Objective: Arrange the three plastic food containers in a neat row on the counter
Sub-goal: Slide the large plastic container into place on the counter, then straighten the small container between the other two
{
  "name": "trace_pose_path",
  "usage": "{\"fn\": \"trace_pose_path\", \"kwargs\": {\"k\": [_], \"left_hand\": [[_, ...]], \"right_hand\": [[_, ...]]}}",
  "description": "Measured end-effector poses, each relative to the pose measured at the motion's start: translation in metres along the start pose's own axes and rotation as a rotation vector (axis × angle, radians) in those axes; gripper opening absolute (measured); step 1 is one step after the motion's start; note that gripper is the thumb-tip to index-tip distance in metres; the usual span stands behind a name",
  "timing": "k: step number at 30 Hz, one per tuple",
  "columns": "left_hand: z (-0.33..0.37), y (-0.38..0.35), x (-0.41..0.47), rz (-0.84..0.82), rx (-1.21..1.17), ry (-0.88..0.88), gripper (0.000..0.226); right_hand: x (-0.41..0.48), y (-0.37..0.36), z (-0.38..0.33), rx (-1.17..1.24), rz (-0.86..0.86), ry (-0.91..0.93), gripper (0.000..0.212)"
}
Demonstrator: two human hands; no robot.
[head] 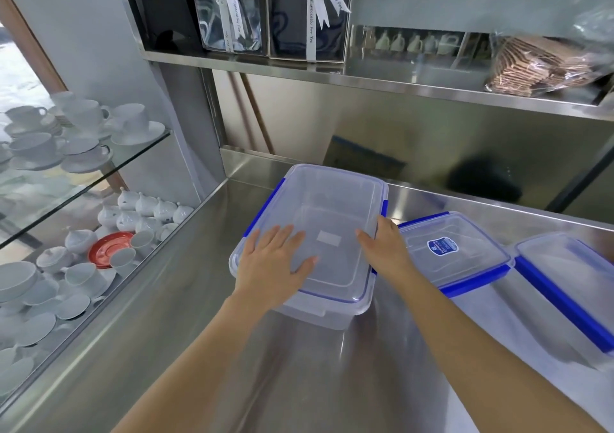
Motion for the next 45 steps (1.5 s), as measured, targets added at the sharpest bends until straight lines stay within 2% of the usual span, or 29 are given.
{"fn": "trace_pose_path", "kwargs": {"k": [2,6,8,11,14,17,21,23,26,29,33,36,42,45], "left_hand": [[0.001,0.001,0.0,-0.016,0.012,0.001,0.083],[0.006,0.004,0.003,-0.071,0.025,0.029,0.058],[0.019,0.011,0.007,-0.034,0.018,0.029,0.053],[0.057,0.023,0.018,0.097,-0.042,-0.039,0.044],[0.109,0.025,0.029,0.153,-0.209,-0.146,0.037],[0.156,0.013,0.042,0.172,-0.408,-0.226,0.03],[0.189,-0.019,0.061,0.122,-0.684,-0.142,0.032],[0.194,-0.037,0.07,0.074,-0.606,-0.089,0.042],[0.192,-0.066,0.083,-0.083,-0.357,-0.047,0.06],[0.179,-0.084,0.093,-0.125,-0.255,0.017,0.068],[0.173,-0.098,0.099,-0.155,-0.217,0.064,0.07],[0.175,-0.101,0.1,-0.157,-0.172,0.054,0.068],[0.185,-0.093,0.095,-0.16,-0.072,-0.003,0.06],[0.193,-0.09,0.094,-0.148,-0.084,-0.023,0.056]], "right_hand": [[-0.003,0.003,0.002,0.005,-0.009,-0.009,0.045],[-0.01,0.02,0.008,0.008,0.036,-0.009,0.045],[-0.013,0.036,0.013,-0.014,0.095,-0.017,0.048],[-0.017,0.066,0.027,-0.023,0.225,-0.039,0.042],[-0.02,0.096,0.051,0.028,0.322,-0.117,0.033],[-0.03,0.115,0.075,0.024,0.333,-0.236,0.041],[-0.039,0.123,0.106,0.012,0.31,-0.326,0.059],[-0.041,0.121,0.114,0.076,0.279,-0.331,0.071],[-0.038,0.11,0.124,0.189,0.19,-0.353,0.083],[-0.033,0.102,0.129,0.238,0.126,-0.343,0.092],[-0.024,0.097,0.132,0.333,0.09,-0.245,0.085],[-0.017,0.099,0.135,0.301,0.1,-0.202,0.083],[-0.012,0.12,0.147,0.369,0.036,-0.155,0.057],[-0.007,0.135,0.155,0.441,0.009,-0.203,0.055]]}}
Point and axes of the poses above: each hand's wrist, its own x-axis towards the middle knuckle, its own y-axis out of the back of the hand, z = x × y, the point moved 6 cm from there along x, towards the middle knuckle, and after that the axes turned 9 degrees about -y, right-handed, at the moved point
